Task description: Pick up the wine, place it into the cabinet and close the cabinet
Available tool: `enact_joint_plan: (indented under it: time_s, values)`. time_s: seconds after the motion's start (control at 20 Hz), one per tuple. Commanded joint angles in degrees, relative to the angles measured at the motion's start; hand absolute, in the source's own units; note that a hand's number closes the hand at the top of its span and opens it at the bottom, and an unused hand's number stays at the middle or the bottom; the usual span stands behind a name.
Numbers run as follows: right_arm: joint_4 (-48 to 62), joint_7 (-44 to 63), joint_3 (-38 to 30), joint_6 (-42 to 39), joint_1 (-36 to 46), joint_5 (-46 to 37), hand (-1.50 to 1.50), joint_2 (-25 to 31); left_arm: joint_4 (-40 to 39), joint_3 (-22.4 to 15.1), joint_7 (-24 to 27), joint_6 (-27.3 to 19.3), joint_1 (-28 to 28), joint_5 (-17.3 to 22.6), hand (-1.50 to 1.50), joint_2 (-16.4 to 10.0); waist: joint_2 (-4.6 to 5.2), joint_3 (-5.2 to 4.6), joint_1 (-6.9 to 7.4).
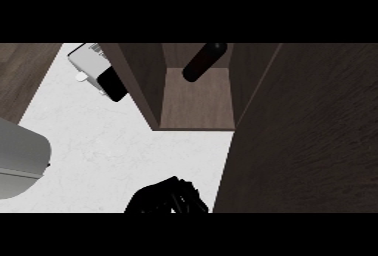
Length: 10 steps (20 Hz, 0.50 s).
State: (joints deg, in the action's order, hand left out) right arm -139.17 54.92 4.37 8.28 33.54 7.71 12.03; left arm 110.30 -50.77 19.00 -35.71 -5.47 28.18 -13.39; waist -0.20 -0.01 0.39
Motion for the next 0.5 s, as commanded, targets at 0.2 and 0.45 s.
enact_joint_plan:
  time_s: [0.2,0.45]
  values:
    - [-2.89,2.13,5.27,-3.54,3.57,5.67,1.50,-0.20,12.82,7.31,1.13,10.92,9.94,6.27,1.50,-16.25,0.02,-0.07,0.24]
    - [-0.40,2.70,14.39,-1.88,3.26,7.69,1.50,-7.39,15.23,11.97,5.43,17.38,15.97,10.49,1.50,-21.71,0.00,-0.16,1.29]
